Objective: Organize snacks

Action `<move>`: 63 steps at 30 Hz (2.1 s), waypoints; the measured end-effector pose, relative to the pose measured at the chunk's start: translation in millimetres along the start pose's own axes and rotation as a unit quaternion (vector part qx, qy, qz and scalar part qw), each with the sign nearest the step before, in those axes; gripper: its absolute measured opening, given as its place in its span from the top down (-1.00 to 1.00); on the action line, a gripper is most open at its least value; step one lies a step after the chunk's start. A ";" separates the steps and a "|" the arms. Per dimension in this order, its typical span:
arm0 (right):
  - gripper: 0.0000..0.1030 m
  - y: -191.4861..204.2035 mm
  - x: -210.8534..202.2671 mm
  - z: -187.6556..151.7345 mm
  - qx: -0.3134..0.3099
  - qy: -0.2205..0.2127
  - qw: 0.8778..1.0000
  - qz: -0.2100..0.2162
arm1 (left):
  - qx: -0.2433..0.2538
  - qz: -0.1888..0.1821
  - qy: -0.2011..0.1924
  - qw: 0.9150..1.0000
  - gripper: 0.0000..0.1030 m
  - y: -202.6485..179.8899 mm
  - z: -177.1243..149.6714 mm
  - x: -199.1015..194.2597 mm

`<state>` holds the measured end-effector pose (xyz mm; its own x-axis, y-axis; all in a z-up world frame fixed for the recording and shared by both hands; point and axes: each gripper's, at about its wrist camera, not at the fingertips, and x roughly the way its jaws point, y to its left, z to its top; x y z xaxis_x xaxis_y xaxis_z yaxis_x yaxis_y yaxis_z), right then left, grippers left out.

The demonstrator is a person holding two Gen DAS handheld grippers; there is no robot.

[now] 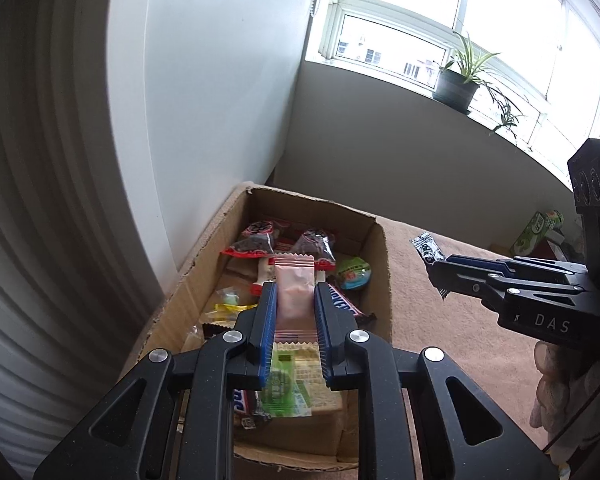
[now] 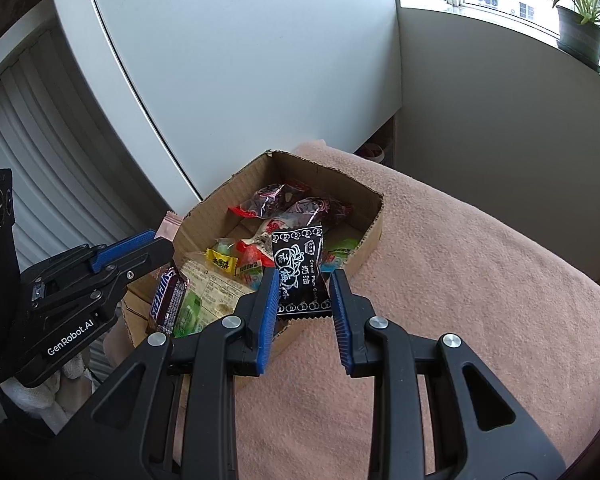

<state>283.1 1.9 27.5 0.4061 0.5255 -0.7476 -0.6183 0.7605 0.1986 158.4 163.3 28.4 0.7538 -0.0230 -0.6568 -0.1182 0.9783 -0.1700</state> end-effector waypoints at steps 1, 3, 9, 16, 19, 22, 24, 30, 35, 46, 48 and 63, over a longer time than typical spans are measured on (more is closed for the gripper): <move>0.47 2.4 4.3 2.4 -0.001 0.002 1.000 0.000 | -0.001 0.002 0.001 1.000 0.67 1.8 2.2 2.4; 0.47 4.9 11.7 5.9 -0.003 0.007 1.000 0.001 | -0.003 0.006 0.003 1.000 0.67 4.4 6.2 7.2; 0.47 8.2 31.6 9.6 -0.008 0.022 1.000 0.001 | -0.004 0.013 0.012 1.000 0.67 6.9 13.9 20.9; 0.47 10.1 40.0 10.1 -0.007 0.025 1.000 0.000 | -0.006 0.016 0.022 1.000 0.66 8.4 16.1 32.0; 0.46 10.3 40.3 10.2 -0.008 0.027 1.000 -0.002 | -0.005 0.016 0.022 1.000 0.65 9.1 17.8 33.3; 0.25 10.6 39.7 9.6 -0.009 0.027 1.000 -0.003 | -0.004 0.019 0.021 1.000 0.65 9.0 17.7 33.3; 0.08 10.5 38.1 8.6 -0.011 0.025 1.000 -0.007 | -0.004 0.019 0.023 1.000 0.65 9.6 17.6 34.1; -0.09 8.5 37.2 4.3 -0.019 0.028 0.999 -0.017 | 0.000 0.021 0.025 0.999 0.52 8.9 17.5 35.8; -0.46 4.4 30.3 -1.0 -0.023 0.022 0.999 -0.030 | -0.002 0.031 0.012 0.999 -0.09 10.7 16.9 30.4; -0.57 -3.8 4.6 -12.8 -0.014 0.006 0.999 -0.039 | -0.002 0.046 0.003 0.999 -0.14 12.5 11.5 18.1; -0.64 -2.7 0.5 -17.4 -0.015 0.002 0.999 -0.038 | -0.001 0.047 -0.001 0.999 -0.25 11.5 9.3 13.4; -0.77 -0.9 -40.5 -57.4 0.035 -0.048 0.997 -0.043 | -0.013 0.070 -0.023 0.997 -0.53 7.4 -21.1 -27.4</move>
<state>228.6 -41.9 21.2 0.5208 0.4884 -0.7002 -0.5309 0.8276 0.1823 123.2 166.9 29.6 0.7571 0.1244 -0.6414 -0.2418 0.9653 -0.0983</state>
